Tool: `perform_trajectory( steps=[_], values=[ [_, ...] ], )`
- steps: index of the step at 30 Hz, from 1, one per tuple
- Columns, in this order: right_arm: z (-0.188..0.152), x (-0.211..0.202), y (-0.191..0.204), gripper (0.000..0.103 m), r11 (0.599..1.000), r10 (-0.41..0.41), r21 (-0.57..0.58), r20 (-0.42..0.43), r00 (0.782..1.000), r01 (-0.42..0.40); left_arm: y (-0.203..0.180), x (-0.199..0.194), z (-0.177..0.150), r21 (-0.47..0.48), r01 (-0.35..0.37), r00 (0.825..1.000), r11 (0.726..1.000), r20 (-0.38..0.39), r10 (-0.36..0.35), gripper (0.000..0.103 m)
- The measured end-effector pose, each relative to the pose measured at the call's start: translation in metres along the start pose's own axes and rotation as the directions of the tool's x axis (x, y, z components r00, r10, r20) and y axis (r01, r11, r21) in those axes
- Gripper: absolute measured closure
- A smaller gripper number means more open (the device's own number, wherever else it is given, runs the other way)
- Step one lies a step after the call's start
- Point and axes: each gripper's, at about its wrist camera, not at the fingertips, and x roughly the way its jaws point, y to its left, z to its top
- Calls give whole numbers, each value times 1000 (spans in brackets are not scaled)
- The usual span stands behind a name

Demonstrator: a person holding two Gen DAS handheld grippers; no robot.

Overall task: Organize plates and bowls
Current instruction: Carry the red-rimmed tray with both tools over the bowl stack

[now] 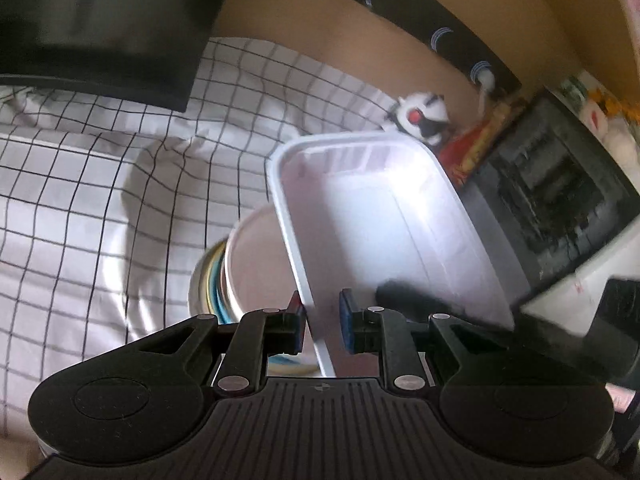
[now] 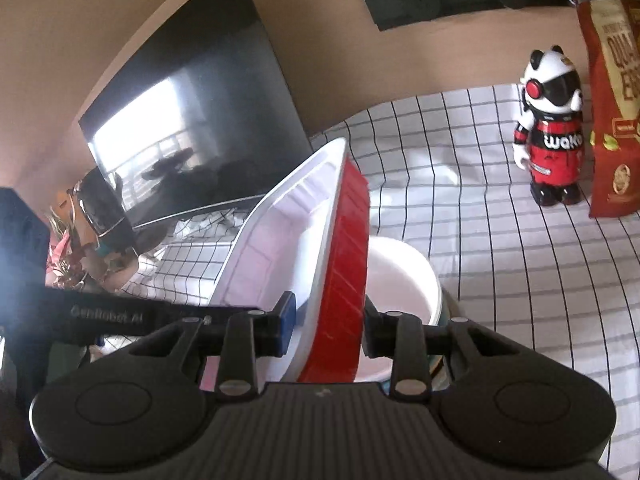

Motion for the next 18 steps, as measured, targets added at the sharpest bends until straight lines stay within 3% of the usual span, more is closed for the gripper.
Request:
perform_trajectory(
  steps=[3,8,13,18],
  values=[
    [7,22,-16,68,1000,-3,15,-75,997,4,12,25,9,-59,-18,999,998,-31,16,83],
    [6,42,-26,68,994,-85,-79,-172,981,72,24,49,8,-107,-30,997,994,-78,21,83],
    [20,43,-40,63,993,-102,-75,-198,975,88,35,60,8,-156,-26,996,987,-83,13,83],
    [31,55,-54,59,999,-52,-8,-236,970,51,38,65,13,-202,20,996,979,-83,-38,83]
  ],
)
